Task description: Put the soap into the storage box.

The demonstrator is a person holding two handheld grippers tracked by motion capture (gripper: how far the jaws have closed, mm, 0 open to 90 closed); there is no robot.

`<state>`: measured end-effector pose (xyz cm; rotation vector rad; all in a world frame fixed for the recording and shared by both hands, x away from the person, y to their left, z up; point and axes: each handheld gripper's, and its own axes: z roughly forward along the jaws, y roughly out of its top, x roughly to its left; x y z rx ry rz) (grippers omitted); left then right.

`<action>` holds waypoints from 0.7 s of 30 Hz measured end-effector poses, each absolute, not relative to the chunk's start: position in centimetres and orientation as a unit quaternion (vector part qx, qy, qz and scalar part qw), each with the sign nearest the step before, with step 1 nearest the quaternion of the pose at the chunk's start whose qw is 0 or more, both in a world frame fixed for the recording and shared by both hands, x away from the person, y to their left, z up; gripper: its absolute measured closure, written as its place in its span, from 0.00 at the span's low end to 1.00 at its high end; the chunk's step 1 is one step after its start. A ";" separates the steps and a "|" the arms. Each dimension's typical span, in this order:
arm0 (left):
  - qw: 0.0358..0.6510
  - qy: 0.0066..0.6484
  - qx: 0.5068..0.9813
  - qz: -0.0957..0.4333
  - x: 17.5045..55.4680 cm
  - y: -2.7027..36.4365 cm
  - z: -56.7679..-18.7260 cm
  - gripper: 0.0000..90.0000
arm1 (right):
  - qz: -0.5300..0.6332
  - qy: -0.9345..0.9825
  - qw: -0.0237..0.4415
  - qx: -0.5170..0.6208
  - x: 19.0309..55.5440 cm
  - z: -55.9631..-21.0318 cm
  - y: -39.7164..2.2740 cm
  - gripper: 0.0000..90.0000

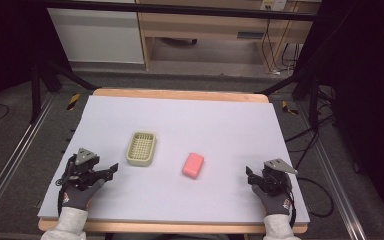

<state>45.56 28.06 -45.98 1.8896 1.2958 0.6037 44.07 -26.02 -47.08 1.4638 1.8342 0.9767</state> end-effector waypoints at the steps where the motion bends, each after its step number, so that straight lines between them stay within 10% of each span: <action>1: 0.377 0.507 0.739 0.236 45.6 28.1 -46.0 0.26 | 0.367 0.689 0.297 0.549 44.0 -47.1 -26.0 0.33; 21: 0.382 0.475 0.759 0.225 44.7 25.2 -44.9 0.26 | 0.366 0.695 0.299 0.542 43.8 -47.0 -25.7 0.36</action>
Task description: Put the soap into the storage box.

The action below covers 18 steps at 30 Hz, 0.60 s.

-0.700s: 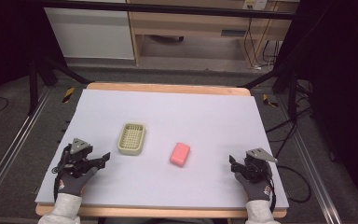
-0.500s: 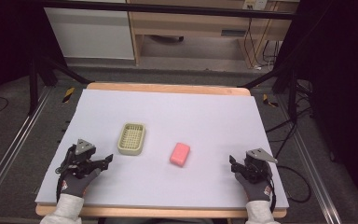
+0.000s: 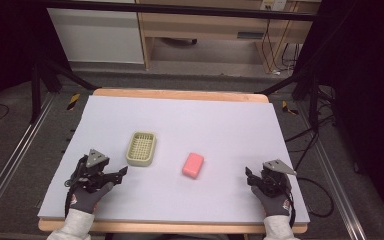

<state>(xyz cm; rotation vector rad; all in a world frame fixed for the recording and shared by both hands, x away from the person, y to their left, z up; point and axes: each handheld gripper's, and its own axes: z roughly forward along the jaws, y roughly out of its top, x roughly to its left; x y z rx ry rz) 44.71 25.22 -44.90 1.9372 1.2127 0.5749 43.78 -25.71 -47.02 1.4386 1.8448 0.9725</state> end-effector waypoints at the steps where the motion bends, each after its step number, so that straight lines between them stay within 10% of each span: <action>1: 0.384 0.473 0.760 0.224 44.7 25.1 -44.8 0.26 | 0.365 0.696 0.299 0.541 43.8 -47.0 -25.6 0.36; 18: 0.389 0.443 0.780 0.213 44.3 22.4 -44.4 0.24 | 0.362 0.703 0.298 0.534 43.7 -47.1 -25.2 0.36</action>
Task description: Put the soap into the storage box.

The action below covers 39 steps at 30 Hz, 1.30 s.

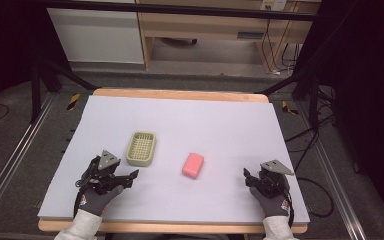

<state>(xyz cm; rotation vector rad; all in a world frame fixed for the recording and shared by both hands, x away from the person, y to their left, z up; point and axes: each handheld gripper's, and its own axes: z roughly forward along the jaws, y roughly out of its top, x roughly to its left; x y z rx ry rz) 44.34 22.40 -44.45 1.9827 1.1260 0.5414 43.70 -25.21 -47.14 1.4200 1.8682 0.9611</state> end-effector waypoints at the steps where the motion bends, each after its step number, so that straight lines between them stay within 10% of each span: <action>1: 0.395 0.443 0.778 0.206 44.4 22.2 -44.3 0.24 | 0.361 0.704 0.298 0.534 43.7 -47.2 -25.2 0.36; 39: 0.414 0.402 0.791 0.203 46.3 17.1 -40.9 0.23 | 0.362 0.702 0.300 0.534 43.7 -47.1 -25.2 0.36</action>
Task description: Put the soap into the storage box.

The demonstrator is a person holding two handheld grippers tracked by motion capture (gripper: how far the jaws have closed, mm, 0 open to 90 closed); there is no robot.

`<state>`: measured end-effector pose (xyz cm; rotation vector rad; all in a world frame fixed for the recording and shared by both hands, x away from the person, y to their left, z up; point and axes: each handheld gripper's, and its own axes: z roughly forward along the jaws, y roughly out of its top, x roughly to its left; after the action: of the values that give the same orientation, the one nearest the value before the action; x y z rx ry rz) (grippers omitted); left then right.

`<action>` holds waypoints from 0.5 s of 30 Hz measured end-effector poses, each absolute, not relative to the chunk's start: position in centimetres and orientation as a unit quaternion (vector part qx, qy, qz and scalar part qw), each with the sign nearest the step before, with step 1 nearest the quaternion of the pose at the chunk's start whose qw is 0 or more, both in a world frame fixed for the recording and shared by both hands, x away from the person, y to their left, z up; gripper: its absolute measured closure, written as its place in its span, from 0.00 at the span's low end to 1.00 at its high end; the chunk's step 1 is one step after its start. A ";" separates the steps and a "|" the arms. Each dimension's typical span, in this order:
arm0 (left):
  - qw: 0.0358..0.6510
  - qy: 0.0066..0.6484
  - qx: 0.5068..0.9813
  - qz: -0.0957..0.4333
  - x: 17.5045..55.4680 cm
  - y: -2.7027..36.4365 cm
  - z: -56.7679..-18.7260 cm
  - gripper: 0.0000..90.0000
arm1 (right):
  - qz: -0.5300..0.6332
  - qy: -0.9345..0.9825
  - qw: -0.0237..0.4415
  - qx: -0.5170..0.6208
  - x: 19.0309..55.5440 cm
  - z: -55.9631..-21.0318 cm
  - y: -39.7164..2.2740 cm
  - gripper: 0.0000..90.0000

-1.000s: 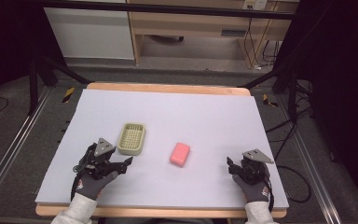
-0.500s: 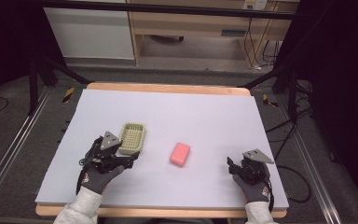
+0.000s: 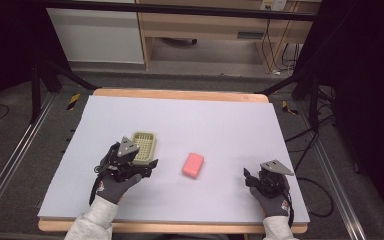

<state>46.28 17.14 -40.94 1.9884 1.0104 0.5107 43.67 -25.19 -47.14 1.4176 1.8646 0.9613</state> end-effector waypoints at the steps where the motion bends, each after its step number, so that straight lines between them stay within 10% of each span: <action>1: 0.414 0.400 0.792 0.203 46.3 17.0 -40.9 0.23 | 0.361 0.703 0.301 0.534 43.7 -47.1 -25.2 0.36; 15: 0.406 0.383 0.805 0.199 47.1 14.6 -40.7 0.21 | 0.363 0.702 0.303 0.532 43.7 -47.1 -25.2 0.36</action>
<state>47.13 14.63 -40.68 2.0314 0.9666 0.5011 43.67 -25.19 -47.12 1.4109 1.8609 0.9615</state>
